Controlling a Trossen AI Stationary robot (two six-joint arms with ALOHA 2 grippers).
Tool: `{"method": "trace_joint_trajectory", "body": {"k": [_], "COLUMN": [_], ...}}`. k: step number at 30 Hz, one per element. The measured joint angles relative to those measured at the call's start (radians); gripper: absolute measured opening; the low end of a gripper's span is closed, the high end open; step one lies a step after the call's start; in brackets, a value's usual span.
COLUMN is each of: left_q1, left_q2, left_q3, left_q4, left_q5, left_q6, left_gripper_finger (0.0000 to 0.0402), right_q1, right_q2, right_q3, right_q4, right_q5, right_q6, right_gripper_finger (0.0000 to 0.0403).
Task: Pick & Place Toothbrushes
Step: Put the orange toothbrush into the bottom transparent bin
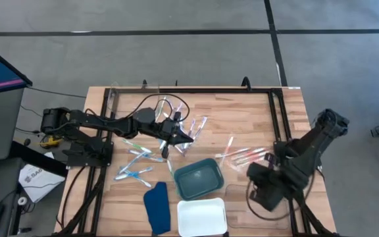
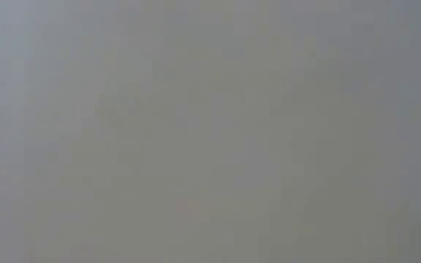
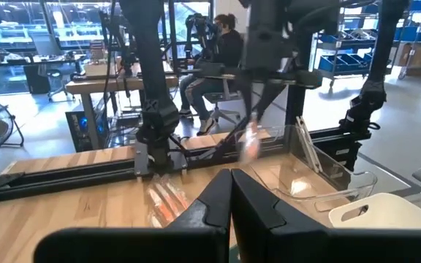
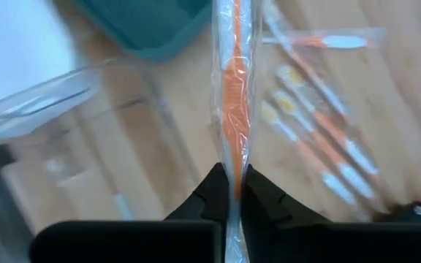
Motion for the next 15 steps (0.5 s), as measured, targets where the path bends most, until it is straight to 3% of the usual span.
{"method": "trace_joint_trajectory", "body": {"k": [15], "left_q1": [0.0], "left_q2": [0.0], "left_q3": [0.0], "left_q4": [0.058], "left_q5": [-0.001], "left_q6": [-0.007], "left_gripper_finger": [0.0003], "right_q1": [0.368], "right_q2": [0.163], "right_q3": [-0.001], "right_q4": [0.076], "right_q5": [-0.029], "right_q6": [0.251], "right_gripper_finger": [0.0019]}}
